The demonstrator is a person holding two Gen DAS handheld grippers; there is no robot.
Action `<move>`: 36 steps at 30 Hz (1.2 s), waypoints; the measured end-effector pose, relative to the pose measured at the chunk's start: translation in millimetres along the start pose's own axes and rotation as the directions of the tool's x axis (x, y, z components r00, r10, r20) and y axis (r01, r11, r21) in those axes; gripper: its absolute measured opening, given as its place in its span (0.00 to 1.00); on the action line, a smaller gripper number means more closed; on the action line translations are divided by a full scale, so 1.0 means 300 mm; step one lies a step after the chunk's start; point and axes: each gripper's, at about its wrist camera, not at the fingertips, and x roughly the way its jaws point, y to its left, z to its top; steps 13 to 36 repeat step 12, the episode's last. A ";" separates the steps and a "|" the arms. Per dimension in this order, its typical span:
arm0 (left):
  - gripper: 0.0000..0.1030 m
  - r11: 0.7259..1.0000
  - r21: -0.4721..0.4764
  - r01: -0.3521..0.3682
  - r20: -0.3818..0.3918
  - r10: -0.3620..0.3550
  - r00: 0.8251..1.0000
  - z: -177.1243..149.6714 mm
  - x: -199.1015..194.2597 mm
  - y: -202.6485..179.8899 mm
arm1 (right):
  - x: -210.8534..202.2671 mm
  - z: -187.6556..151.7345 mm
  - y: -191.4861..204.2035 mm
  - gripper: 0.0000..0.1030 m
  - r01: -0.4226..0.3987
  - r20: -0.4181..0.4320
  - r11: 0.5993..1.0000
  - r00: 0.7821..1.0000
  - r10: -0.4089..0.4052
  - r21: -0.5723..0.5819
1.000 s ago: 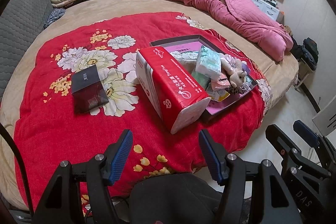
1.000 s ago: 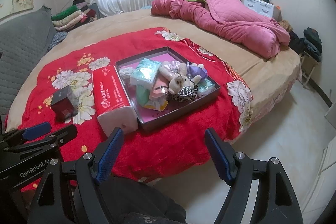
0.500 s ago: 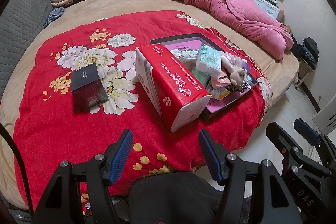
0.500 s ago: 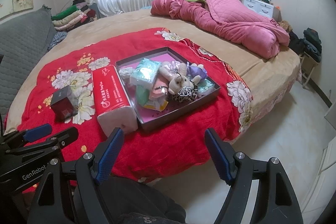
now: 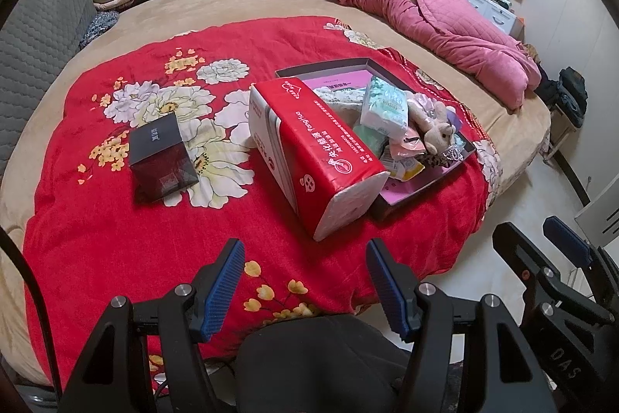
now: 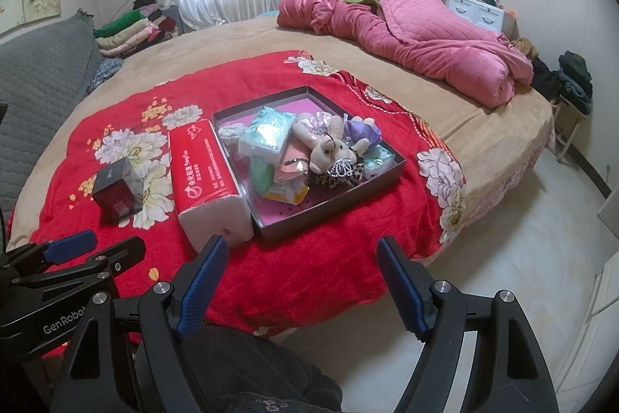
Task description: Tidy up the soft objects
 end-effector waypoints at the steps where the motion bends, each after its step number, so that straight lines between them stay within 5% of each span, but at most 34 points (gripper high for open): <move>1: 0.63 1.000 0.000 0.001 0.000 -0.001 1.000 0.000 0.000 0.000 | -0.002 -0.001 0.001 0.78 0.002 0.000 1.000 1.000 -0.002 -0.003; 36: 0.63 1.000 -0.006 0.009 -0.014 -0.009 1.000 -0.012 0.023 0.016 | 0.019 -0.004 0.007 0.78 0.002 -0.008 1.000 1.000 -0.002 -0.003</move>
